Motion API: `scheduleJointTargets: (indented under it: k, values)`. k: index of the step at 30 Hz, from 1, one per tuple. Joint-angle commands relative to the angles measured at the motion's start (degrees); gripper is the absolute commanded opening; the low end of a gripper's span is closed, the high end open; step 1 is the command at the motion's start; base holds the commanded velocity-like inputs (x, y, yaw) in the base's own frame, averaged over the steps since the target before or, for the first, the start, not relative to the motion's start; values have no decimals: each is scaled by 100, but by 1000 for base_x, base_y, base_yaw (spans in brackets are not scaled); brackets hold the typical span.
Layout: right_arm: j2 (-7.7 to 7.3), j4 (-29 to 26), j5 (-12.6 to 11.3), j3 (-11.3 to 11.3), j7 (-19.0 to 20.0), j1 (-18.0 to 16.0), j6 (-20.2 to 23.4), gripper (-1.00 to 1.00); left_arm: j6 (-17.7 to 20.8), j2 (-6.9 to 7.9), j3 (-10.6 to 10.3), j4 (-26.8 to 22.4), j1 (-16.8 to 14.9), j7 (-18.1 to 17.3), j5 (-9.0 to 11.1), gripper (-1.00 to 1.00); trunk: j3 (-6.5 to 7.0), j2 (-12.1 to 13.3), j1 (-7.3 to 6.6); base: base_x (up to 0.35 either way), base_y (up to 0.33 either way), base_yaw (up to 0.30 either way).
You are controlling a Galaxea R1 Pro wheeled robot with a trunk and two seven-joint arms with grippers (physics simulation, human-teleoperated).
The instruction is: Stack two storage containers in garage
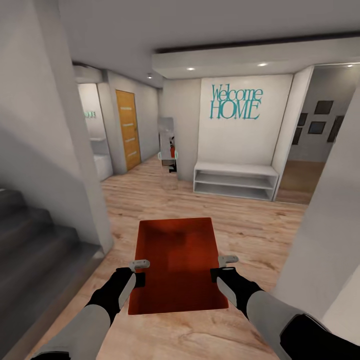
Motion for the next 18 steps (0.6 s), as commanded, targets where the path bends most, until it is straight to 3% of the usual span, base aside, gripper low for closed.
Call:
scheduleJointTargets:
  k: [1, 18]
  values:
    - [13, -174, -19, 51, -28, -4, 29, -100, 52, -11, 32, -5, -1, 57, -148, -100, -10, -10, 6, 323, 0, 0]
    - [15, -174, -19, 56, -20, -5, 28, -100, 52, -10, 32, -14, -1, 50, -148, -100, -10, -10, 6, 323, 0, 0]
